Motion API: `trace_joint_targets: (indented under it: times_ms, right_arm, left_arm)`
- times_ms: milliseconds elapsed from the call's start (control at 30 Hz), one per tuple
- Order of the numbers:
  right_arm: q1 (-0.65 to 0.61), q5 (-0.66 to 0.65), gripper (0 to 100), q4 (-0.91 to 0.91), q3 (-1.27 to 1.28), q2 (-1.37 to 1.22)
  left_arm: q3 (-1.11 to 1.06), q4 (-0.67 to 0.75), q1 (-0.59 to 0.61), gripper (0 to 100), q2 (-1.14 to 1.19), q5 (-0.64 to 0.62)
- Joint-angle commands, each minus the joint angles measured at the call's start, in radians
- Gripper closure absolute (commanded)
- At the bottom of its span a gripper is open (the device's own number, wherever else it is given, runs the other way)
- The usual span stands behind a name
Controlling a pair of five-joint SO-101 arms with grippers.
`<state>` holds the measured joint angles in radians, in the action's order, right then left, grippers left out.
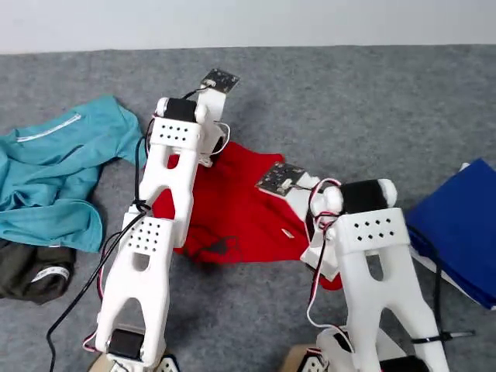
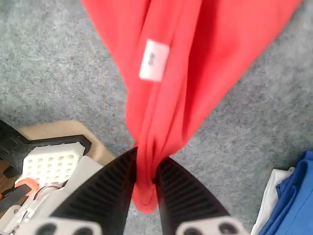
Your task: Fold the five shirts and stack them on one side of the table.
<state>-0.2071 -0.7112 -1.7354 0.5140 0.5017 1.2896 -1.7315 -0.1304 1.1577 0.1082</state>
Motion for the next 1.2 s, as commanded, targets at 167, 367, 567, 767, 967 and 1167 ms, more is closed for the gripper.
trace_joint_targets:
  times_ms: [167, 367, 567, 767, 967, 1167]
  right_arm:
    - [0.148, -0.011, 98.8, 0.051, -0.12, 0.03]
    - [0.15, -0.005, 98.8, 0.058, -0.21, 0.03]
    - [0.151, -0.003, 98.8, 0.085, -0.402, 0.035]
    - [0.151, -0.005, 98.8, 0.104, -0.647, 0.038]
    - [0.153, -0.005, 98.8, 0.104, -0.855, 0.039]
    - [0.153, -0.006, 98.8, 0.104, -1.034, 0.039]
  left_arm:
    - [0.041, -0.023, -0.003, 100, -0.428, -0.008]
    - [0.041, -0.021, 0.006, 100, -0.663, -0.008]
    - [0.045, -0.02, -0.002, 100, -0.861, -0.006]
    - [0.045, 0.0, 0.005, 100, -1.045, -0.006]
    - [0.045, 0.1, -0.002, 100, -1.198, -0.006]
    - [0.045, 0.123, -0.002, 100, -1.303, -0.002]
